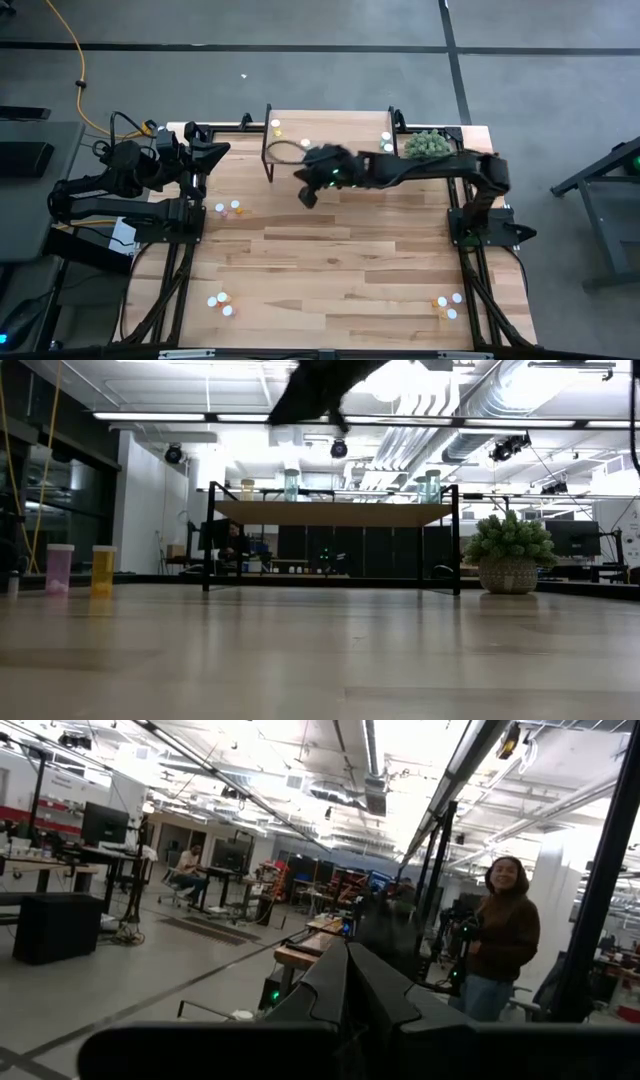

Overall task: Pick and place medicine bottles onto shelf by color
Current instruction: Put the blue pill bottle aligned with the other blue pill bottles on the shelf

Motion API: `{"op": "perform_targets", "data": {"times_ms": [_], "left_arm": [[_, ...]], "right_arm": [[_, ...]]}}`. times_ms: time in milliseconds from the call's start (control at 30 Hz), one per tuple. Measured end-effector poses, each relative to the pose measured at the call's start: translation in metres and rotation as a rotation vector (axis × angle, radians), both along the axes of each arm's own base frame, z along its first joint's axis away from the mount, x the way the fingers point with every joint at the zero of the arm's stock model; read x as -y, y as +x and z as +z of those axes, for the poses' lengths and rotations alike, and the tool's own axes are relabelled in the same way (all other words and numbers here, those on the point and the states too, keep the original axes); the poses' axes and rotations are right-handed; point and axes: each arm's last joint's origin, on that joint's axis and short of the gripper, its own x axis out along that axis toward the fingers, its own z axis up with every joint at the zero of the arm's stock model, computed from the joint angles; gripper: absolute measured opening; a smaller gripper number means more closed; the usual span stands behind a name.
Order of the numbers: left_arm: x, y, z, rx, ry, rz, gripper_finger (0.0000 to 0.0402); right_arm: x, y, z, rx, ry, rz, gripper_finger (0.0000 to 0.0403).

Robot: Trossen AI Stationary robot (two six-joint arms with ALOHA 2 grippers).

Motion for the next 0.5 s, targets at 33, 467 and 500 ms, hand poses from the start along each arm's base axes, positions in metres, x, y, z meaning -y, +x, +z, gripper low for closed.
{"op": "perform_targets", "data": {"times_ms": [33,467,500], "left_arm": [[0.000,0.000,0.000,0.000,0.000,0.000,0.0001],[0.000,0.000,0.000,-0.002,-0.001,0.002,0.0001],[0.000,0.000,0.000,-0.001,-0.001,0.003,0.0001]], "right_arm": [[0.002,-0.006,0.011,0.024,-0.010,-0.023,0.0000],[0.061,-0.009,0.014,0.081,0.122,-0.059,0.0148],[0.063,-0.006,0.013,0.069,0.124,-0.063,0.0173]]}}
